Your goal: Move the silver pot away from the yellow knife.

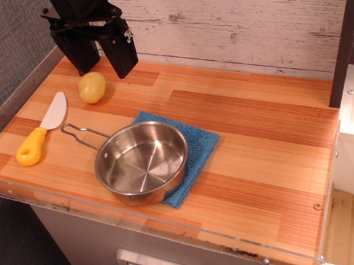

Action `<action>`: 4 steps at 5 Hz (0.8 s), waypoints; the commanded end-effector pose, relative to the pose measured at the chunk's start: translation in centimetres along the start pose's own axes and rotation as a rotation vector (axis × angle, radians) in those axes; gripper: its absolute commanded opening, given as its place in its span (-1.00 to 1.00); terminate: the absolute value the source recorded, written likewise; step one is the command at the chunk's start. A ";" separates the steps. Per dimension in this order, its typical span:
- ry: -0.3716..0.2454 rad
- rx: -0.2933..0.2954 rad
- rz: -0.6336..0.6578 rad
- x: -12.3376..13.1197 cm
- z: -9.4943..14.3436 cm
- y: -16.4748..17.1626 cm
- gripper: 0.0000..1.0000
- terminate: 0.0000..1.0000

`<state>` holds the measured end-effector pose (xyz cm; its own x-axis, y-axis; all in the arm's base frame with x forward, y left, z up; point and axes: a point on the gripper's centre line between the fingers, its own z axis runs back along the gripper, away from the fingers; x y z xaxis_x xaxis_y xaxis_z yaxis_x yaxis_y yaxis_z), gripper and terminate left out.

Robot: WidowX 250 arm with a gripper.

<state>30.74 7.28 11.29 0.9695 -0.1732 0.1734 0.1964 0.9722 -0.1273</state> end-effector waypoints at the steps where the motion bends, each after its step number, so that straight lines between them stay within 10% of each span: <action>1: 0.000 0.000 0.000 0.0 0.0 0.0 1.00 -1.00; 4: 0.062 0.022 -0.172 -5.4 -0.3 -5.9 1.00 -1.00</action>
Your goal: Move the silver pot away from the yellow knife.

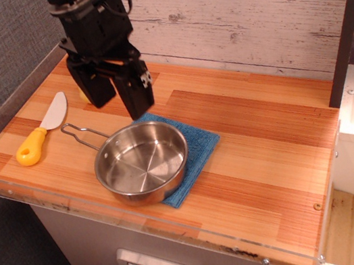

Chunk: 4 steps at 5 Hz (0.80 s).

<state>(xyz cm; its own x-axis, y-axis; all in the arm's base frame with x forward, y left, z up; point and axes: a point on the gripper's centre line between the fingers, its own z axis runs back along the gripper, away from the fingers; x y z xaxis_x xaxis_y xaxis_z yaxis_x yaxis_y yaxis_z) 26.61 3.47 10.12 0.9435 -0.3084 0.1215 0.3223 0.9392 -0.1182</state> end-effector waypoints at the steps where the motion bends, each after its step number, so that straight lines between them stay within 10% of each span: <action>1: 0.047 0.014 -0.041 -2.4 -2.1 -3.4 1.00 -1.00; 4: 0.093 0.049 -0.095 -1.1 -8.1 -6.7 1.00 -1.00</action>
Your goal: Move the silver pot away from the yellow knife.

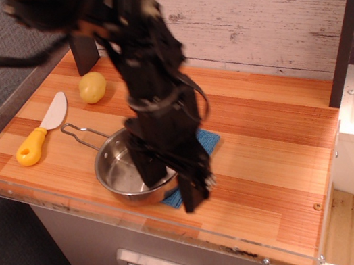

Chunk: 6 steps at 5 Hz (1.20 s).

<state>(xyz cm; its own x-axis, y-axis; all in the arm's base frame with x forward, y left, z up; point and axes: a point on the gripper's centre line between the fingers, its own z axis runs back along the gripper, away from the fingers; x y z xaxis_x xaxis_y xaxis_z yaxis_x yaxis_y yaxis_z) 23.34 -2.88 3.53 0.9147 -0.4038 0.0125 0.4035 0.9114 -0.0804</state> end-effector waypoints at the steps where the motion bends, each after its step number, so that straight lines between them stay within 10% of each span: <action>1: -0.020 0.041 -0.018 1.5 -1.4 -0.5 1.00 -1.00; 2: -0.035 0.040 -0.005 1.7 -1.0 -0.2 -1.00 -1.00; 6: -0.094 0.054 0.033 0.7 4.9 3.1 -1.00 -1.00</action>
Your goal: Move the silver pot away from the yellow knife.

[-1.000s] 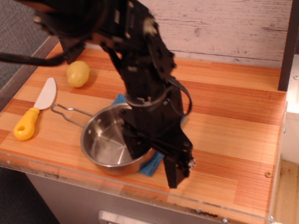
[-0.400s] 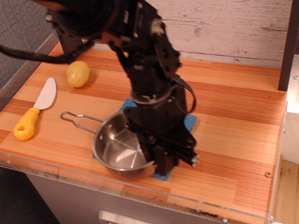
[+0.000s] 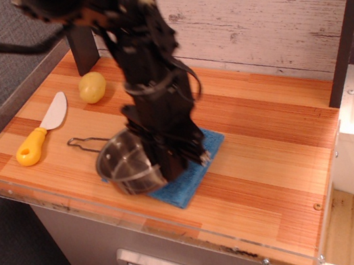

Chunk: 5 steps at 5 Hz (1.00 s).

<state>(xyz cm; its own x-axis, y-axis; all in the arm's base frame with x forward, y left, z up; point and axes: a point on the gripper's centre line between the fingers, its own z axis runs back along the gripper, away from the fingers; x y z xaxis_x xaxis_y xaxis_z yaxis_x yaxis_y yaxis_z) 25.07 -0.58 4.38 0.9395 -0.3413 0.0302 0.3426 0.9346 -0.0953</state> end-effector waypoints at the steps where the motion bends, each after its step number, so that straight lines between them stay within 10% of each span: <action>1: -0.128 0.100 -0.051 0.5 6.7 -0.9 -1.00 -1.00; 5: -0.108 -0.011 -0.117 13.8 3.3 -6.1 -1.00 -1.00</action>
<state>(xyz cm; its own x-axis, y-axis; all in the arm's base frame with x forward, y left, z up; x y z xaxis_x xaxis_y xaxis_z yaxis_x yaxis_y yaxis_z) 35.85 -10.77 6.61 0.8991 -0.4281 0.0916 0.4365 0.8924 -0.1141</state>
